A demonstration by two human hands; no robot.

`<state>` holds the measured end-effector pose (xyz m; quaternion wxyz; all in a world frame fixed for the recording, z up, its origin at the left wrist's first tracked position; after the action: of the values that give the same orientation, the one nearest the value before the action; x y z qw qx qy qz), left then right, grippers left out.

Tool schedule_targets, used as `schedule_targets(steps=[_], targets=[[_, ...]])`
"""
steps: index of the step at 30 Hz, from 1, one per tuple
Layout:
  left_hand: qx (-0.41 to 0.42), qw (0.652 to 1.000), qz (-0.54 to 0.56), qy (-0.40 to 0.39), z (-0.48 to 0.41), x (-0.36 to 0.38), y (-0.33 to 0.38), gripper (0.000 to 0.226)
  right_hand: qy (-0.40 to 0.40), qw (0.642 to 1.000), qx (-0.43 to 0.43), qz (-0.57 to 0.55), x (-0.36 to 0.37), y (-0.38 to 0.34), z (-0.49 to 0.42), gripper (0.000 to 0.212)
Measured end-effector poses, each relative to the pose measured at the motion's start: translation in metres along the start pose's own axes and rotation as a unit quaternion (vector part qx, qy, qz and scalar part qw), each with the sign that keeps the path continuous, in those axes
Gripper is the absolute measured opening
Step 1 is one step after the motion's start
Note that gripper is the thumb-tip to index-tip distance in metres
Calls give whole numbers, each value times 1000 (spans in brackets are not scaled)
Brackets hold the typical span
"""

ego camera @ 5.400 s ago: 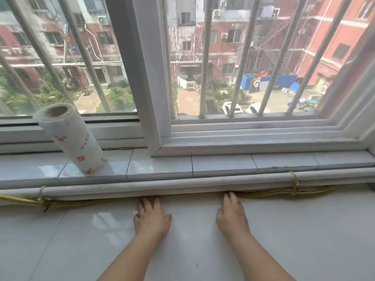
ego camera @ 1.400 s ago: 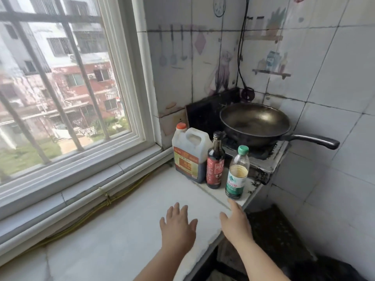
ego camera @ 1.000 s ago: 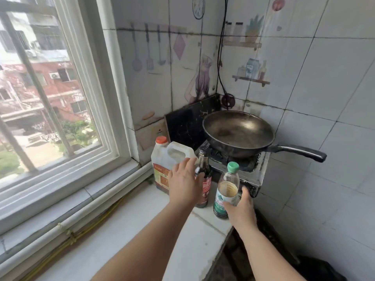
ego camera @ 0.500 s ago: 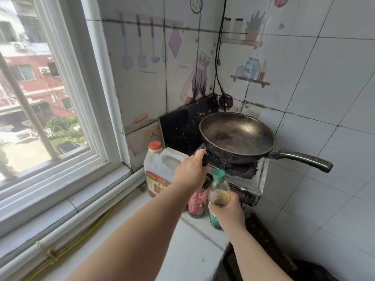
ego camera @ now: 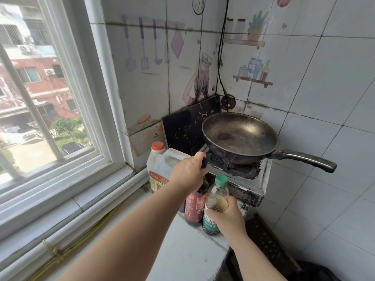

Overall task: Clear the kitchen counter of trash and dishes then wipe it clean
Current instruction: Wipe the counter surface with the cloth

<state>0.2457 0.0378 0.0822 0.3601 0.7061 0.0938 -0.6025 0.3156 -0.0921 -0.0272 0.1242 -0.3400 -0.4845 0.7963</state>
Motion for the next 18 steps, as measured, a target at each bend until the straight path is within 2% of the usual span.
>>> schedule_targets(steps=[10,18], targets=[[35,998,39,-16,-5,-1,1,26,35,999,-7,2,4,3,1,46],[49,998,11,-36,-11,-1,0,29,42,999,-10,2,3,1,-4,46]])
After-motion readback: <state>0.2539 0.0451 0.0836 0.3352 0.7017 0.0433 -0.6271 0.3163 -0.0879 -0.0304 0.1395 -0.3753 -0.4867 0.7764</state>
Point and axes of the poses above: each hand's wrist, its own z-axis away from the middle knuckle, its own x-axis out of the palm, y = z × x, the point moved 3 cm from there along -z, towards the middle knuckle, and after that the axes turned 10 degrees about -y, right-handed, at the moved point
